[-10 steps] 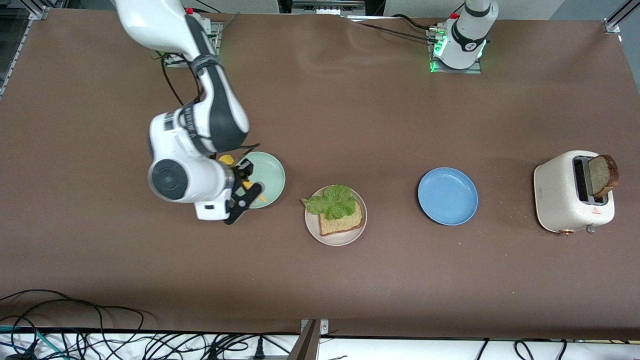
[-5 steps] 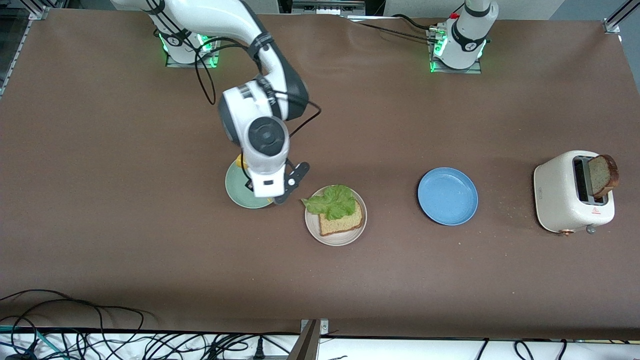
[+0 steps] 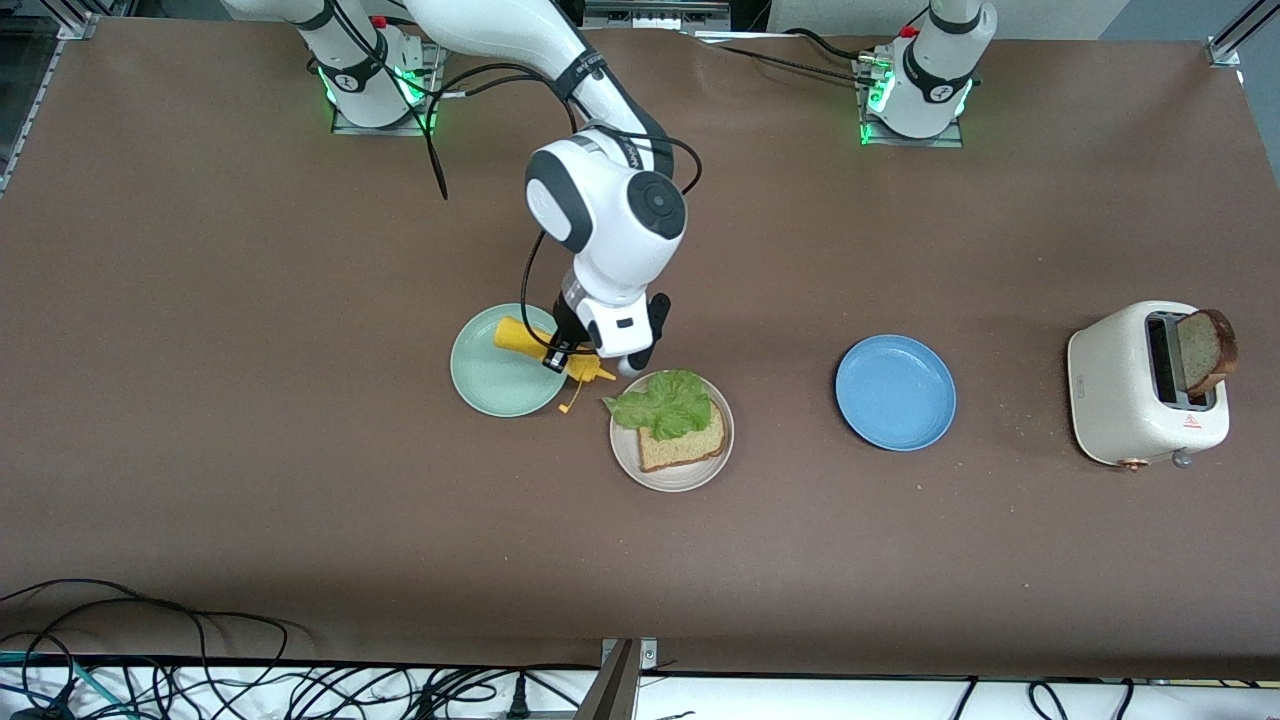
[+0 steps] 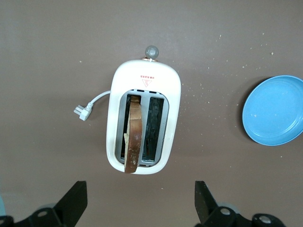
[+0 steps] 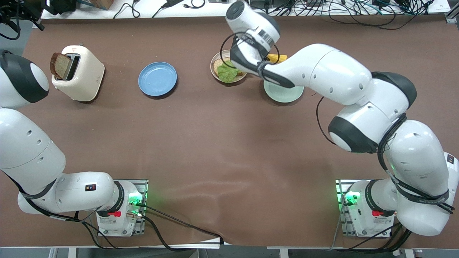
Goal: Make sandwich on beige plate with both arms
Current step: 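Lift the mustard bottle and tilt it over the sandwich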
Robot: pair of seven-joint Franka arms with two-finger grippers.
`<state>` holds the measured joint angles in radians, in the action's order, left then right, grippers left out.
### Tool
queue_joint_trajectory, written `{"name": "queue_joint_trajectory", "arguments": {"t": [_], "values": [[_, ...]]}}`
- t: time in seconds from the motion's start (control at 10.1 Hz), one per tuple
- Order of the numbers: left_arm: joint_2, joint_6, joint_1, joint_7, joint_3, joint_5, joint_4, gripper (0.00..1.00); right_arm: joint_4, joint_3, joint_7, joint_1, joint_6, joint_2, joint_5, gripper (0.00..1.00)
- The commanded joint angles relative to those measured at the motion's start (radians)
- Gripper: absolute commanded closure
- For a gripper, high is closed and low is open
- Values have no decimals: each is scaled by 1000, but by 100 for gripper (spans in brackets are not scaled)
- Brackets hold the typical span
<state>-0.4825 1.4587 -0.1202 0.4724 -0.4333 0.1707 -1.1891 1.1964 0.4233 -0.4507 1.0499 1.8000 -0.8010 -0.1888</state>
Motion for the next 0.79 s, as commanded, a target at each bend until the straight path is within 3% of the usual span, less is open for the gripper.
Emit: {"name": "queue_joint_trajectory", "arguments": {"t": [0.0,0.3,0.69], "values": [[-27,14,4,-1,-2,17,-4,0,-26,11,-32,47,-7,-23,-110,100],[-38,92,-1,-12,-4,3,-76,0,-26,11,-63,50,-7,-21,-130,100],[-12,189,8,-63,-5,-16,-197,0,-28,20,-65,7,-14,-6,-89,100]]}}
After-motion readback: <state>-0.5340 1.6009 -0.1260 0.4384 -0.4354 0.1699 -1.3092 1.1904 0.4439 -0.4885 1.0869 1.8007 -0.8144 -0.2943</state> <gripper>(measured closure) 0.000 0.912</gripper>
